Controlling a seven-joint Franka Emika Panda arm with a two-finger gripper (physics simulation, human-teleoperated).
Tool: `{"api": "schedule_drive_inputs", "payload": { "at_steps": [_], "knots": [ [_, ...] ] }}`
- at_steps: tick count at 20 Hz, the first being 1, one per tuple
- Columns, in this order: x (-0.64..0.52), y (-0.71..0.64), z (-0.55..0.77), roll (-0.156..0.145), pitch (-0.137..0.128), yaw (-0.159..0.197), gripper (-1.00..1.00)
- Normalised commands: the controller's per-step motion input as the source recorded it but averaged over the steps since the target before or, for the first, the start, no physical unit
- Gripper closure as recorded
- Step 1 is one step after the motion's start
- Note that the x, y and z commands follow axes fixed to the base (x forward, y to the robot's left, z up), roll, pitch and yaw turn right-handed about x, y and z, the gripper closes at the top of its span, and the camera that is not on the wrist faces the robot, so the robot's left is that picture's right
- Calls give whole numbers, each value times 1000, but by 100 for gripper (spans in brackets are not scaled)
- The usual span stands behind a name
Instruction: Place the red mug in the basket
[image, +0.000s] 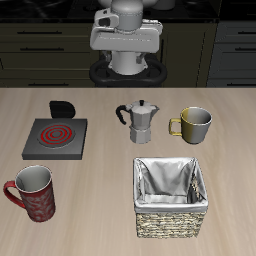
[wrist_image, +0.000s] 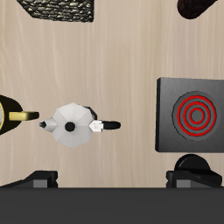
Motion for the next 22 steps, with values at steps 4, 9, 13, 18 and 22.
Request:
{"api": "schedule_drive_inputs", "payload": {
  "at_steps": [4, 9, 13, 18, 22],
  "knots": [
    [208, -214, 102, 2, -12, 10, -100],
    [259, -214, 67, 12, 24, -6, -100],
    [311, -318, 110, 8, 7, -12, -100],
    [192, -265, 92, 16, -1, -31, -100],
    [347, -471, 69, 65, 48, -45, -100]
  ]
}}
